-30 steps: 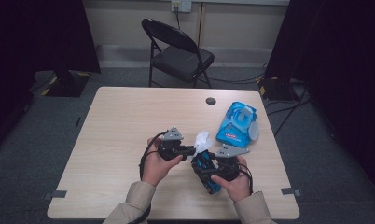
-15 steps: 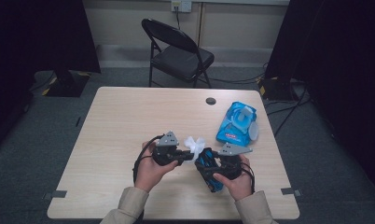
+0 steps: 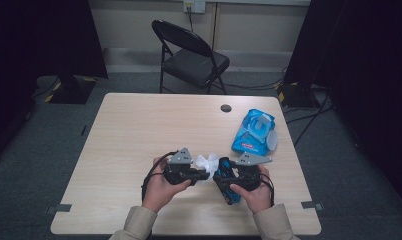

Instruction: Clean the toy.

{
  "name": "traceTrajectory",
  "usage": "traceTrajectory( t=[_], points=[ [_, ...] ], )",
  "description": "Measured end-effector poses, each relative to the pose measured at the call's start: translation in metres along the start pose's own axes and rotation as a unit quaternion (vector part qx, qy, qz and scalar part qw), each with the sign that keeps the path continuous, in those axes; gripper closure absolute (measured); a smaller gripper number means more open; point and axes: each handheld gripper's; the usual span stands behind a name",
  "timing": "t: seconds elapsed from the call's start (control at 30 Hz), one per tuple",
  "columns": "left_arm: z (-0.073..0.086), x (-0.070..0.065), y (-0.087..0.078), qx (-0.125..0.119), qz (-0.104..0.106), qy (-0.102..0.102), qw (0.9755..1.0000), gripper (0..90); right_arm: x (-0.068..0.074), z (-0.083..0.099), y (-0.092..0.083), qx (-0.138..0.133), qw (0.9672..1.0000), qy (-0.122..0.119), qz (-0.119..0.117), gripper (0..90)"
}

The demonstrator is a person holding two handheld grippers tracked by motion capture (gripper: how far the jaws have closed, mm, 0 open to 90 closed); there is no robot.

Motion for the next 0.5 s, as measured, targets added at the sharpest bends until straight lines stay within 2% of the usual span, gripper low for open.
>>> traceTrajectory(
  t=[0.07,0.17,0.3,0.5],
  points=[
    [0.001,-0.001,0.000,-0.001,0.007,-0.005,1.0000,86.5,0.000,0.000,0.000,-0.001,1.0000,-0.001,0.001,25.8],
    [0.004,0.000,-0.003,-0.002,0.003,-0.005,1.0000,86.5,0.000,0.000,0.000,0.001,1.0000,-0.001,-0.002,25.8],
    [0.005,0.008,-0.012,-0.018,-0.011,-0.015,0.9997,86.5,0.000,0.000,-0.001,-0.003,1.0000,0.001,-0.004,25.8],
    [-0.008,0.018,-0.024,-0.049,-0.034,-0.029,0.9978,86.4,0.003,-0.005,-0.004,-0.011,0.9999,-0.003,-0.012,25.8]
  ],
)
Point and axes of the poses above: each handheld gripper's, and its own axes: y roughly forward along the jaws, z roughly out of its underside, x roughly to its left, and after that the axes turned 5 degrees about -y, right-handed
